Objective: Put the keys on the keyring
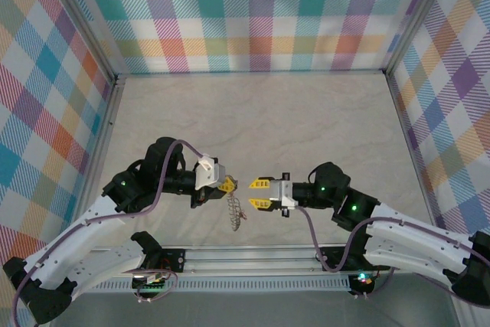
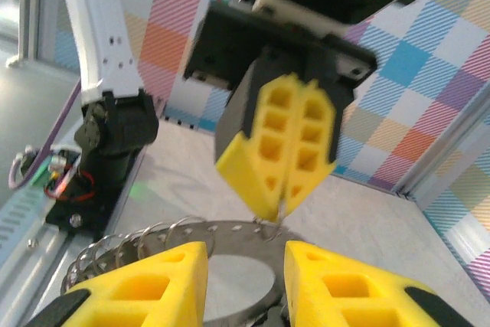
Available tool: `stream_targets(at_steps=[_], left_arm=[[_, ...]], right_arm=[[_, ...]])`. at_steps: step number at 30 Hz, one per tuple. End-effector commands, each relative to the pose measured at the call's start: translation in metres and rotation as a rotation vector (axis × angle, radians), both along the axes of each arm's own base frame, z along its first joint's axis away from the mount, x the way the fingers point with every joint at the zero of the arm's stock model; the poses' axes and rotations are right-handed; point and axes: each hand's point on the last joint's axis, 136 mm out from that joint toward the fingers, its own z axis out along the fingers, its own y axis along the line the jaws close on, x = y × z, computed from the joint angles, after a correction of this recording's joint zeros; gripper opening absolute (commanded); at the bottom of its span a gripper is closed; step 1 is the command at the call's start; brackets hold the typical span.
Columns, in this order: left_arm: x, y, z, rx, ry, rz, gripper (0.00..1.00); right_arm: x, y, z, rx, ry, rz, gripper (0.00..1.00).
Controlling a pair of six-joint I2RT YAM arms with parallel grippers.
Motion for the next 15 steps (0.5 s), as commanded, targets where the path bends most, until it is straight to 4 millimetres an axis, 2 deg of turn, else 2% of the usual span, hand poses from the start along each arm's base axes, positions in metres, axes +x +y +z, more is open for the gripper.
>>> stream_targets(at_steps=[1, 7, 15], left_arm=[[-0.011, -0.008, 0.03, -0.071, 0.016, -0.064, 0.0], [-0.01, -0.007, 0.033, -0.076, 0.022, -0.051, 0.0], [-0.002, -0.01, 0.037, -0.103, 0.031, -0.01, 0.0]], right_arm=[[0.002, 0.002, -0.023, -0.114, -0.146, -0.01, 0.33], [0.006, 0.009, -0.022, -0.125, -0.28, 0.001, 0.33], [-0.002, 0.017, -0.012, -0.069, -0.293, 0.01, 0.32]])
